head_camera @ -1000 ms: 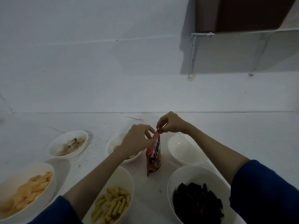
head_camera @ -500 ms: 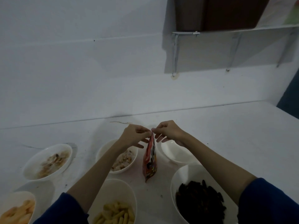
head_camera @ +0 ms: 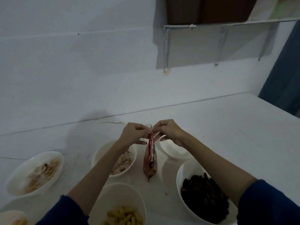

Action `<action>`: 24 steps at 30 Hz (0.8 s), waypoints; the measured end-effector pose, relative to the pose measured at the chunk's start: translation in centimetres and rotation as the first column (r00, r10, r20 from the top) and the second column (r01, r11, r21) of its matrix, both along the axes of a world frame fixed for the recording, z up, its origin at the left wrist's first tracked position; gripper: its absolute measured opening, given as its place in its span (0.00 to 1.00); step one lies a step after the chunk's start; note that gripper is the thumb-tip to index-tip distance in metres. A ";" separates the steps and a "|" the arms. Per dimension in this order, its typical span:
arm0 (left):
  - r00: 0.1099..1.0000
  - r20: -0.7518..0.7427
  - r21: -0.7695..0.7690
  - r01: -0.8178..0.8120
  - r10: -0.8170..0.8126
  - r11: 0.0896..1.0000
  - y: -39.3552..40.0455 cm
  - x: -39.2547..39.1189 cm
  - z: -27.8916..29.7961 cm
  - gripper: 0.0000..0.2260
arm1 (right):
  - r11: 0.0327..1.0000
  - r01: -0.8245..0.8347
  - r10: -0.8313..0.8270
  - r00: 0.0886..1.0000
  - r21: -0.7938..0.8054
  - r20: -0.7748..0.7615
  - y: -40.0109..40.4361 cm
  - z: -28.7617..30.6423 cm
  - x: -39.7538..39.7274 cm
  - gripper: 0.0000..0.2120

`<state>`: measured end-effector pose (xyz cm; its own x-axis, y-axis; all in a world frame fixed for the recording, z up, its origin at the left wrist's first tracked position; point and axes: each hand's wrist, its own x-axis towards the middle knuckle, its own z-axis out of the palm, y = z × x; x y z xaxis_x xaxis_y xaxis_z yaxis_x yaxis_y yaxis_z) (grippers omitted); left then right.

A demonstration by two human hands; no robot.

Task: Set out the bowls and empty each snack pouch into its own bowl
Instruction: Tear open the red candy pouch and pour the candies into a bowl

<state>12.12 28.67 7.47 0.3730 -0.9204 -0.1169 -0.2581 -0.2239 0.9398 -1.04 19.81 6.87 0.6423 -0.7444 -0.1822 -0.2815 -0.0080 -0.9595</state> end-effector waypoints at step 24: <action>0.948 0.297 -0.175 -0.060 0.111 0.983 -0.5 -0.6 -0.9 0.07 | 0.943 0.161 -0.162 0.987 -0.292 0.021 1.2 -0.2 1.1 0.04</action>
<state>11.52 28.15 6.55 0.4452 -0.8806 0.1623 -0.5239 -0.1092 0.8448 0.03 21.00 6.66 0.5090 -0.8589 0.0564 -0.3050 -0.2413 -0.9213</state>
